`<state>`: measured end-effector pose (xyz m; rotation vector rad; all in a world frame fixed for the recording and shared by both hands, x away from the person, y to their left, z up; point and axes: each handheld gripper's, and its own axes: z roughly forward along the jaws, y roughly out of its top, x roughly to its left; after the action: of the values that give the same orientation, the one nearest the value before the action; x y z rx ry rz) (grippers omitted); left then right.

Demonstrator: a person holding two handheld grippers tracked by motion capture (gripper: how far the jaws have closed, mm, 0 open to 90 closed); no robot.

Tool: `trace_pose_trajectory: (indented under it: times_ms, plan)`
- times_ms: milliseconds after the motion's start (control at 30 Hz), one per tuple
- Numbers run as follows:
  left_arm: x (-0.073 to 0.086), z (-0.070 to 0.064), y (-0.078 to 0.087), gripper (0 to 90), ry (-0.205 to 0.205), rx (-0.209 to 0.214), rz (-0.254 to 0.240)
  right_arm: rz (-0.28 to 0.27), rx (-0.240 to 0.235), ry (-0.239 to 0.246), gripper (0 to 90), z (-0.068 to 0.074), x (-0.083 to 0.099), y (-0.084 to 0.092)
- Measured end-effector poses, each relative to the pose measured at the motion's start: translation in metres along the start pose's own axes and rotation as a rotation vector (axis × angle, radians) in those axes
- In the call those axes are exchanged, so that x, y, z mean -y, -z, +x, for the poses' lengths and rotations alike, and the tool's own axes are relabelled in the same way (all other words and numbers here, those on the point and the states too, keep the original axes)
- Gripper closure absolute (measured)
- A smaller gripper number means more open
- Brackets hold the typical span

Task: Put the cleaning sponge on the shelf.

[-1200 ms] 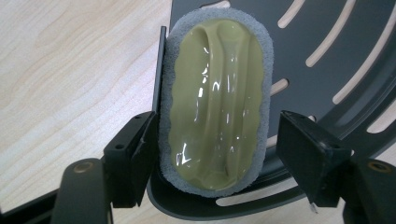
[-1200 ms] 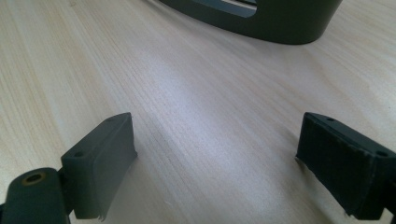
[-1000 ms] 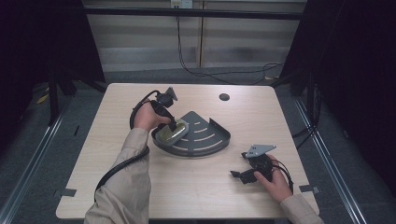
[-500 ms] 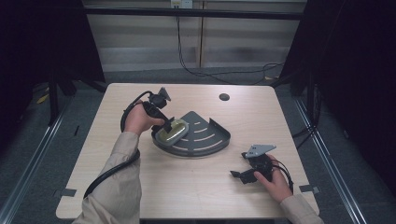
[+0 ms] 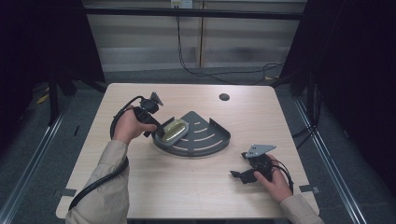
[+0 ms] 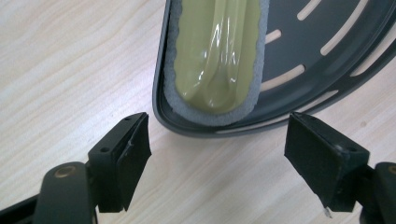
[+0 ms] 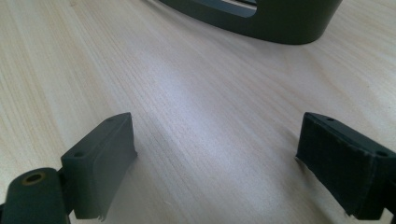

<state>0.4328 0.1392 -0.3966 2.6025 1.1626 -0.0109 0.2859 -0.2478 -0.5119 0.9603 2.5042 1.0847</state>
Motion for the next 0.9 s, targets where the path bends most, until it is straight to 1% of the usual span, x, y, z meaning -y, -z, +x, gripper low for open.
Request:
trace_pose_trajectory:
  times_ms: [67, 100, 200, 267, 333, 400, 567, 600, 667, 733, 900]
  plan:
    - [0.004, 0.000, 0.001, 22.1, 0.004, 0.001, 0.002, 0.000, 0.000, 0.000, 10.6, 0.000, 0.000, 0.000]
    - [0.005, 0.001, 0.002, 22.1, -0.003, 0.006, 0.001, 0.000, 0.000, 0.000, 10.6, 0.000, 0.000, 0.000]
    - [0.011, 0.001, 0.003, 22.1, 0.008, 0.007, -0.004, 0.002, -0.001, -0.002, 10.6, 0.000, 0.000, 0.000]
    - [0.014, 0.001, 0.003, 22.1, 0.011, 0.014, 0.002, 0.002, -0.001, -0.002, 10.6, 0.000, 0.000, 0.000]
    - [0.018, 0.001, 0.003, 21.6, 0.004, 0.008, 0.008, 0.002, -0.001, -0.003, 10.6, 0.000, 0.000, 0.000]
    - [0.021, 0.001, 0.003, 21.6, 0.002, 0.020, 0.010, 0.003, -0.001, -0.001, 10.6, 0.000, 0.000, 0.000]
    - [0.030, 0.001, 0.000, 21.6, 0.002, 0.018, 0.026, 0.003, -0.001, -0.001, 10.6, 0.000, 0.000, 0.000]
    - [0.032, 0.001, 0.000, 21.7, -0.005, 0.023, 0.028, 0.003, -0.001, -0.001, 10.6, 0.000, 0.000, 0.000]
    - [0.036, 0.001, -0.002, 21.7, -0.001, 0.032, 0.032, 0.003, -0.001, -0.001, 10.6, 0.000, 0.000, 0.000]
    - [0.040, 0.001, -0.003, 21.7, 0.000, 0.024, 0.037, 0.003, -0.001, -0.001, 10.6, 0.000, 0.000, 0.000]
    - [0.050, 0.001, -0.007, 21.6, -0.002, 0.028, 0.024, 0.003, -0.001, -0.001, 10.6, 0.000, 0.000, 0.000]
